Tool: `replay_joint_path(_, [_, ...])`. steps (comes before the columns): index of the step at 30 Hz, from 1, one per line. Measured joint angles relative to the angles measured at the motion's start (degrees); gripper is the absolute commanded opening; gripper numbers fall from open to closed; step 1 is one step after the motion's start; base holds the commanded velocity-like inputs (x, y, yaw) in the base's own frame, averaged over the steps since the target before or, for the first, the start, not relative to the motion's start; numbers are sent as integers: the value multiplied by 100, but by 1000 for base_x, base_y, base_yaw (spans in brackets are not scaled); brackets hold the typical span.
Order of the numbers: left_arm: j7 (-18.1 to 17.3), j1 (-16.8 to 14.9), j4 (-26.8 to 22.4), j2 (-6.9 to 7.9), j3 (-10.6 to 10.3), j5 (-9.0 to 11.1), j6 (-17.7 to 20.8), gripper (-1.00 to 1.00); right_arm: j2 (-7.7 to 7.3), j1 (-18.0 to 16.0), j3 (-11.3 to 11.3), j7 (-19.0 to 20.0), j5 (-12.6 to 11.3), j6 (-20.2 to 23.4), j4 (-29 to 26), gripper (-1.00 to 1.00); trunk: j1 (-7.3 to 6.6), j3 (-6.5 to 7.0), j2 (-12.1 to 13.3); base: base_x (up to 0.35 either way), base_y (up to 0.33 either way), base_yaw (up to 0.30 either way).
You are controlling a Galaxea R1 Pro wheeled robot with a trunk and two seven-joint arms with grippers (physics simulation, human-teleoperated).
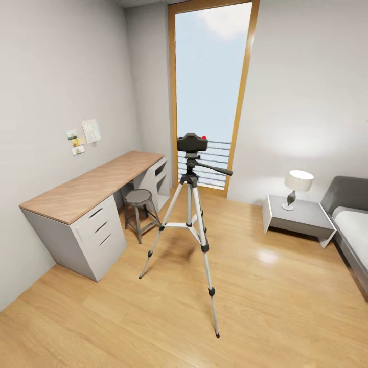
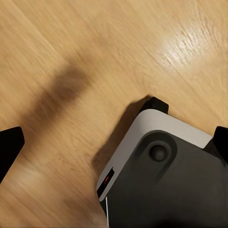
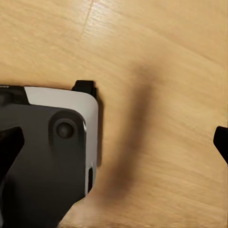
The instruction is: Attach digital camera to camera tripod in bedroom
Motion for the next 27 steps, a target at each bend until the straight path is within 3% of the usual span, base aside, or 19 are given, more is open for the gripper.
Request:
replay_joint_path(7, [2, 24, 2, -26, 0, 25, 6, 100, 11, 409, -6, -396, -327, -58, 13, 100, 0, 0, 0, 0, 0, 0])
replay_joint_path(19, [2, 224, 0, -191, 0, 14, 6, 100, 32, 929, -7, -585, -435, -544, 18, 100, 0, 0, 0, 0, 0, 0])
replay_joint_path(21, [2, 231, 0, -203, 0, 7, 6, 100, 67, 954, -8, -589, -439, -579, 18, 100, 0, 0, 0, 0, 0, 0])
replay_joint_path(22, [2, 239, 0, -250, -2, -11, 7, 100, 191, 987, -8, -625, -439, -607, 18, 100, 0, 0, 0, 0, 0, 0])
replay_joint_path(27, [2, 242, 0, -273, -2, -26, 7, 100, 251, 1008, -8, -649, -440, -641, 18, 100, 0, 0, 0, 0, 0, 0])
